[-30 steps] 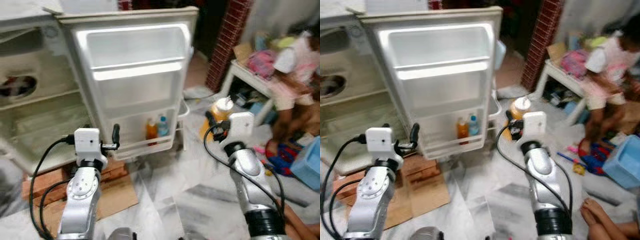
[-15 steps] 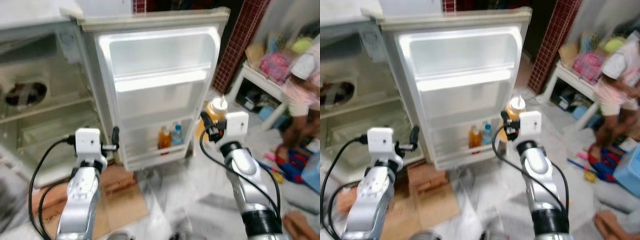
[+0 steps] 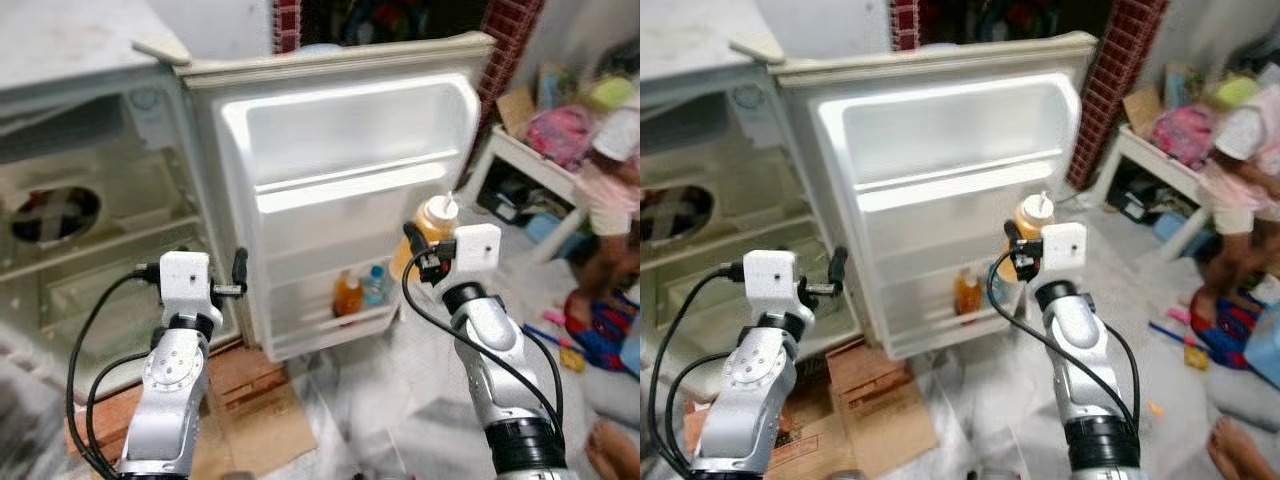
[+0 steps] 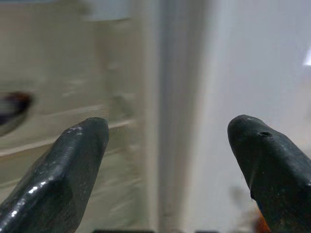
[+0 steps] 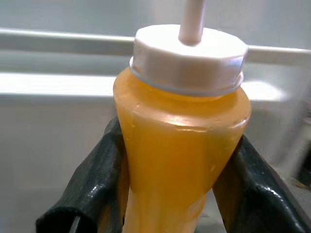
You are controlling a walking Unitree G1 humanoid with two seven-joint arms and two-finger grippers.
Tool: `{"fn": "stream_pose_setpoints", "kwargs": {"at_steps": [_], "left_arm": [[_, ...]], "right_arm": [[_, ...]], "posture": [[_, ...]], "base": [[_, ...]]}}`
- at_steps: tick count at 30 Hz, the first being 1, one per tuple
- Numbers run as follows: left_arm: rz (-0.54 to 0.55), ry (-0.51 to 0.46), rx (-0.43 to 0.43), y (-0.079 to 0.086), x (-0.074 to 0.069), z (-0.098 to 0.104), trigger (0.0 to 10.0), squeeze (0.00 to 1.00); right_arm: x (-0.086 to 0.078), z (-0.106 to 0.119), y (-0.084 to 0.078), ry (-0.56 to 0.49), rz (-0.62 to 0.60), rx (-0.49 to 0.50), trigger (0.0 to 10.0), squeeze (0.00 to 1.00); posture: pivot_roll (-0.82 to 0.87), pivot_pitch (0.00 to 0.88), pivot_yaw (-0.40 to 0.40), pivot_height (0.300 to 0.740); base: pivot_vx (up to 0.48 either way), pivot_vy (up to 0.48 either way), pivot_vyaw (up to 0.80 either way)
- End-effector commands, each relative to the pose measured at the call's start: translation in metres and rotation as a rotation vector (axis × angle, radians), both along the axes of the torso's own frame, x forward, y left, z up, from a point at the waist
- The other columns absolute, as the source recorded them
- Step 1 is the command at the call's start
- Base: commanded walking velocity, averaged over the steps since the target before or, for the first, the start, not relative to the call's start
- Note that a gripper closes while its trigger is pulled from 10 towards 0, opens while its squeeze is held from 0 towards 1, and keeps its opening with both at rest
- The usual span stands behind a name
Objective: Restocking fridge
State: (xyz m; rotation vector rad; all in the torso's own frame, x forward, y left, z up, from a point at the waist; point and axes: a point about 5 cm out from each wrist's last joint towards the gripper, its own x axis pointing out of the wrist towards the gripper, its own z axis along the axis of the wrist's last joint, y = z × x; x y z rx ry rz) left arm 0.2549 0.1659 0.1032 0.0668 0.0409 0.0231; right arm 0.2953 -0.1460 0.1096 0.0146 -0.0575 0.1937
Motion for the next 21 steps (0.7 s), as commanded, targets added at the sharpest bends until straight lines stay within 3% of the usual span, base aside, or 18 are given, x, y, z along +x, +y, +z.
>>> {"fn": "stream_pose_setpoints", "kwargs": {"at_steps": [1,4,21], "left_arm": [[-0.005,-0.001,0.005,-0.0006,-0.001,0.0004,10.0,0.0],[-0.005,0.001,0.005,-0.0005,-0.0006,0.0003,10.0,0.0],[-0.005,-0.002,-0.017,-0.0038,0.0059,0.0055,10.0,0.0]], "right_arm": [[-0.0001,0.0077,0.0012,-0.041,0.016,-0.012,10.0,0.0],[-0.0001,0.0077,0.0017,-0.042,0.017,-0.013,10.0,0.0],[-0.0059,0.0093,0.0084,-0.05,0.032,-0.03,10.0,0.0]], "posture": [[0.06,0.0,-0.049,0.74],[0.05,0.0,-0.048,0.74],[0.01,0.0,-0.021,0.74]], "base": [[0.0,-0.251,0.0],[0.0,-0.288,0.0],[0.0,0.0,0.0]]}}
